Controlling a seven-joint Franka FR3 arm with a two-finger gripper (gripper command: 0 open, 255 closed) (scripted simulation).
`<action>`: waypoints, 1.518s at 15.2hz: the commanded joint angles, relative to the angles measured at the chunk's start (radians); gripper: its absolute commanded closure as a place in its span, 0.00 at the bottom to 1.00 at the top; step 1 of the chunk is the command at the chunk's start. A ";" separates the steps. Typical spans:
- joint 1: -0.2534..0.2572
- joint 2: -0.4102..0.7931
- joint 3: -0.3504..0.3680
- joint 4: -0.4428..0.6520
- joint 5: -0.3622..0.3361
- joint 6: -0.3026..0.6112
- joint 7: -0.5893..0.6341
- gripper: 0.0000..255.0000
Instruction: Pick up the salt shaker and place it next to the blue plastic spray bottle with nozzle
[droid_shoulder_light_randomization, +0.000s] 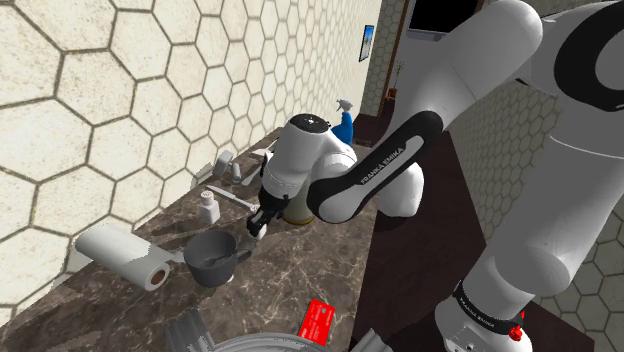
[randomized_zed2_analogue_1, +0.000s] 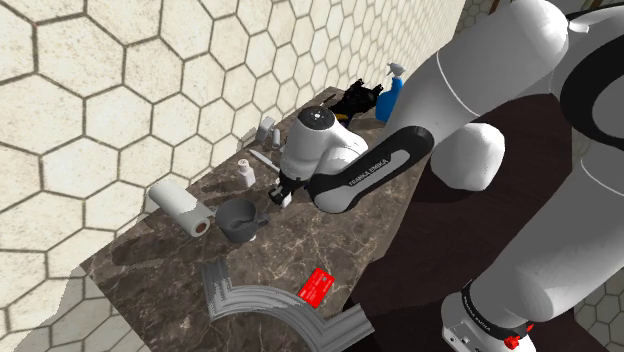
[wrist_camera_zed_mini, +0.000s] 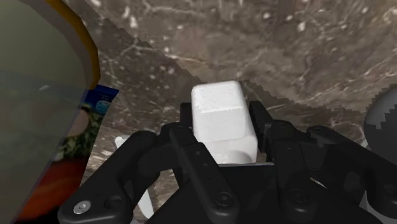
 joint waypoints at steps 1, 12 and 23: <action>-0.006 -0.021 0.011 0.002 0.038 -0.019 -0.029 1.00; -0.005 -0.147 0.026 0.041 0.222 -0.161 -0.169 1.00; 0.010 -0.241 0.006 0.111 0.310 -0.313 -0.238 1.00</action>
